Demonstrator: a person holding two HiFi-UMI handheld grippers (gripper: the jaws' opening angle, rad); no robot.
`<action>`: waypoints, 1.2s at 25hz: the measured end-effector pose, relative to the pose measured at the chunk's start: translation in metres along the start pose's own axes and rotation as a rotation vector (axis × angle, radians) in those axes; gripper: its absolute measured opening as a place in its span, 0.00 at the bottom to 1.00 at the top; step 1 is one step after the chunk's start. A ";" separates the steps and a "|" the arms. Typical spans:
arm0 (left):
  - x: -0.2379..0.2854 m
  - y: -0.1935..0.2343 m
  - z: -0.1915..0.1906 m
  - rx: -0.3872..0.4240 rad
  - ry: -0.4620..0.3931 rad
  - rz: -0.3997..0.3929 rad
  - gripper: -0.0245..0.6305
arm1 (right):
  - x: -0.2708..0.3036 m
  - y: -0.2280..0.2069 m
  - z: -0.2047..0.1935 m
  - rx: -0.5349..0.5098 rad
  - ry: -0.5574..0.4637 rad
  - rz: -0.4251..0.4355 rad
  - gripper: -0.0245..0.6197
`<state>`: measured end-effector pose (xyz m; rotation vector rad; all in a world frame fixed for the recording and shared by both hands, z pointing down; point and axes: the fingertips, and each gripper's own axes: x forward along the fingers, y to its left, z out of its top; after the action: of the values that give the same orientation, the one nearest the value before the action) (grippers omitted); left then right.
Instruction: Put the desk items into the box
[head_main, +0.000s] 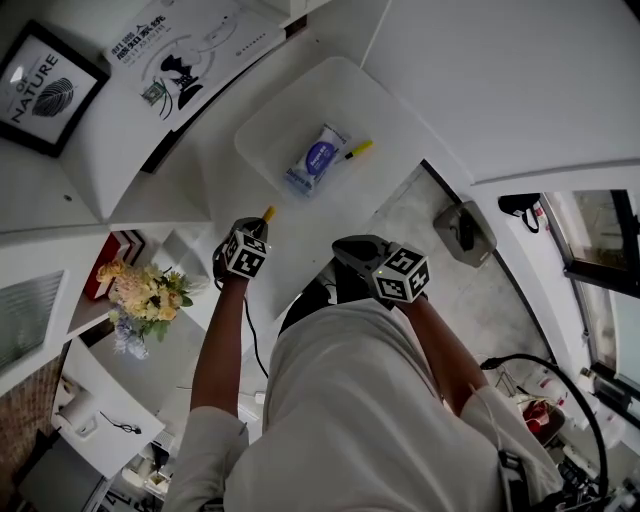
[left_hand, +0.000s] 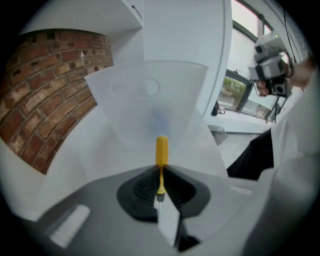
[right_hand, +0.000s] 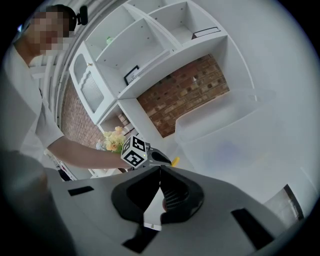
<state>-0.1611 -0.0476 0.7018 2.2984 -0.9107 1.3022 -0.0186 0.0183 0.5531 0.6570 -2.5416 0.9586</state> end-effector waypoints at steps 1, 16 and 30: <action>-0.006 0.001 0.002 -0.014 -0.014 0.005 0.07 | 0.001 0.002 0.000 -0.001 -0.003 0.000 0.04; -0.094 0.007 0.049 -0.121 -0.227 0.077 0.07 | 0.002 0.014 0.007 -0.046 -0.035 -0.011 0.04; -0.149 0.019 0.130 -0.183 -0.341 0.188 0.07 | -0.007 -0.013 0.028 -0.066 -0.023 0.113 0.04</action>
<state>-0.1467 -0.0823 0.5069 2.3718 -1.3256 0.8593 -0.0105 -0.0074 0.5369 0.5138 -2.6423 0.9039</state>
